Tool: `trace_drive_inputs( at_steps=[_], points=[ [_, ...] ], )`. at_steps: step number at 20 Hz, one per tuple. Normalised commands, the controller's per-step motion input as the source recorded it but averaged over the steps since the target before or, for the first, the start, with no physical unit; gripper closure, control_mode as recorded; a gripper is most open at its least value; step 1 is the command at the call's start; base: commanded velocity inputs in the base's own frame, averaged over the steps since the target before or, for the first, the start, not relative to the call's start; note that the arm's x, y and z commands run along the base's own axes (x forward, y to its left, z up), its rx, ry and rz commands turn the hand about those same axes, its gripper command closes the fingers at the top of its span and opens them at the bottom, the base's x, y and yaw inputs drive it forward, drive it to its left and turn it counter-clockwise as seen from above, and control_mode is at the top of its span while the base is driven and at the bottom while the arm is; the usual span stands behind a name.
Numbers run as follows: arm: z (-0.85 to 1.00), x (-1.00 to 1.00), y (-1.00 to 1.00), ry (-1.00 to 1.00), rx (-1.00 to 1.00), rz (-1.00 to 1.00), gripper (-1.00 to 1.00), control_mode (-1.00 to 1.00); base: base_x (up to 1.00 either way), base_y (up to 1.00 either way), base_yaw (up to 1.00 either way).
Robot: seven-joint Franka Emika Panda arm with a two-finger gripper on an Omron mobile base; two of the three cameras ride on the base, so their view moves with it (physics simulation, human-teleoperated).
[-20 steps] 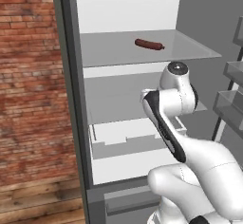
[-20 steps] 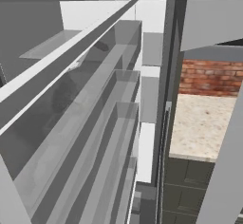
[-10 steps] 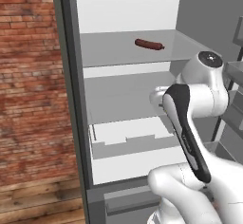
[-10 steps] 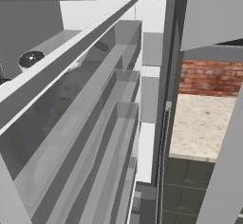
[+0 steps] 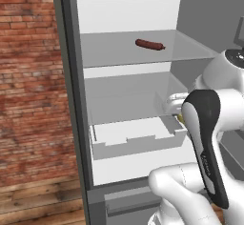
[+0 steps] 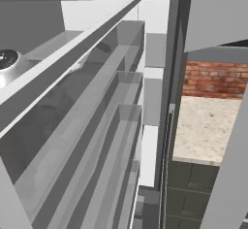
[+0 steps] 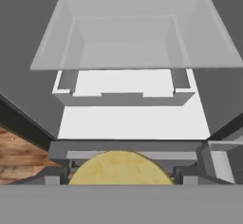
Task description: Retrieve the sausage and cheese from the fridge and place them on the cutting board on the counter.
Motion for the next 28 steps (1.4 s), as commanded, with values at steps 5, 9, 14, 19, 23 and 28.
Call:
trace_drive_inputs(
  at_steps=[5, 9, 14, 19, 23, 28],
  points=[
    [0.03, -0.08, 0.00, 0.00, -0.01, 0.00, 1.00, -1.00, 0.00, 0.00, 0.00],
    [0.00, 0.00, 0.00, 0.00, 0.00, 0.00, 1.00, -1.00, 0.00, 0.00, 0.00],
    [-0.01, -0.12, 0.04, 0.00, 0.00, 0.00, 1.00, 1.00, -0.23, 0.43, 0.00],
    [0.00, 0.00, 0.00, 0.00, 0.00, 0.00, 1.00, 1.00, -0.67, 0.84, -0.03],
    [0.00, 0.00, 0.00, 0.00, 0.00, 0.00, 1.00, 1.00, -1.00, 0.08, -0.34],
    [0.00, 0.00, 0.00, 0.00, 0.00, 0.00, 1.00, 1.00, -1.00, 0.16, -0.62]
  ],
)
